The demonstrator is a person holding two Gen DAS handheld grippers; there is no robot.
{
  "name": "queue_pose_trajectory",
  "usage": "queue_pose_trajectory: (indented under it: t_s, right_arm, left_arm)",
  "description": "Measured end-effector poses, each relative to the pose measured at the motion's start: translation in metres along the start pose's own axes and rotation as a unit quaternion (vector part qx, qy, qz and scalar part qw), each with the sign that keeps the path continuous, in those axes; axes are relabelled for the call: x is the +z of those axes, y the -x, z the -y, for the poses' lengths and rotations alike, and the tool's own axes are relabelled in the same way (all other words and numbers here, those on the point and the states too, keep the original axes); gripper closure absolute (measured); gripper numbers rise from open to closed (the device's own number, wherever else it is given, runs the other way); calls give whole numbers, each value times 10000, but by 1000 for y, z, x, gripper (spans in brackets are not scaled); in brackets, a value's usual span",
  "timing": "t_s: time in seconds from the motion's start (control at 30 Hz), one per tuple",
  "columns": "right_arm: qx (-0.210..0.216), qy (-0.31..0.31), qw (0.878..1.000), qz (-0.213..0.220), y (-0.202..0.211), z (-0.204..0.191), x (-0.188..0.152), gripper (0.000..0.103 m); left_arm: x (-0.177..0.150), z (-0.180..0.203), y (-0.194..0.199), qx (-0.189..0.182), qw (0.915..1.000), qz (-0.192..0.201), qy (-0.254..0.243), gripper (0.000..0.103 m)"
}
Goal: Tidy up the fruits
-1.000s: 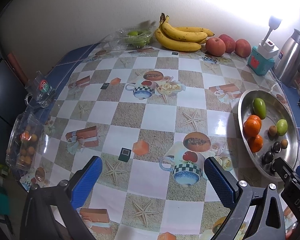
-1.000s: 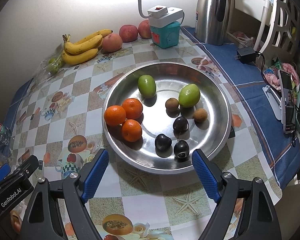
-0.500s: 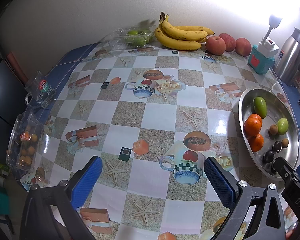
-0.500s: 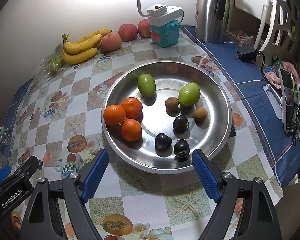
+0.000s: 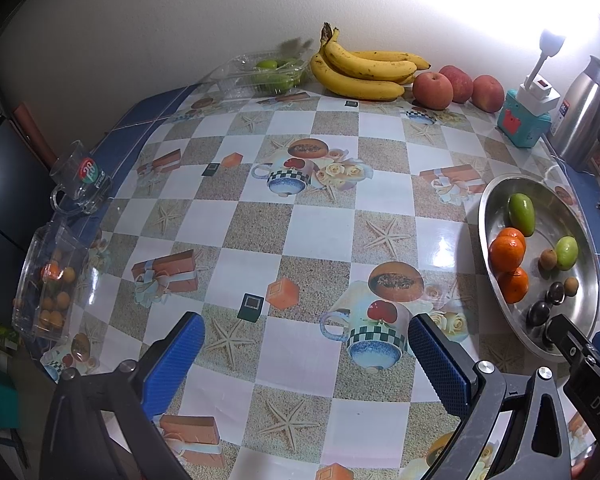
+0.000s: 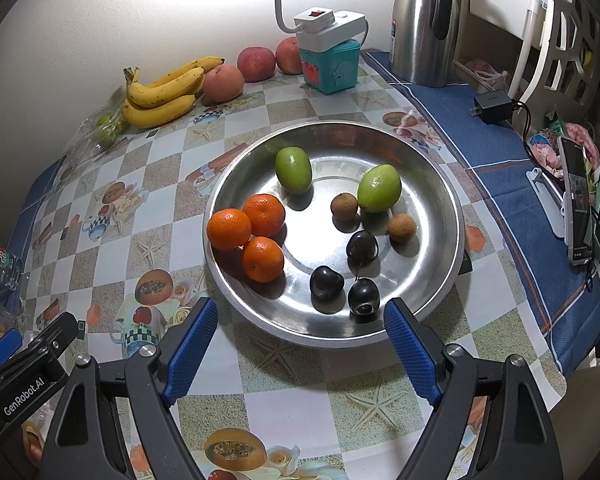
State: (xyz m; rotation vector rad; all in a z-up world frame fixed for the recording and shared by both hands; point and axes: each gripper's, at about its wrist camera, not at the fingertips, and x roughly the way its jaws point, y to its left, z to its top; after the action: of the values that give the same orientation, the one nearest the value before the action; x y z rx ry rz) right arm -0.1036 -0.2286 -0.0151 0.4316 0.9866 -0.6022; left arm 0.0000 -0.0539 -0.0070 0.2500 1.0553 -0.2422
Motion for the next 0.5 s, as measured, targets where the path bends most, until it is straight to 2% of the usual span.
queue_pose_trajectory:
  t_s: [0.5]
  right_arm:
    - [4, 4, 10000, -4, 0, 0, 0, 17]
  left_arm:
    - [0, 1, 1, 3, 10000, -2, -7, 0]
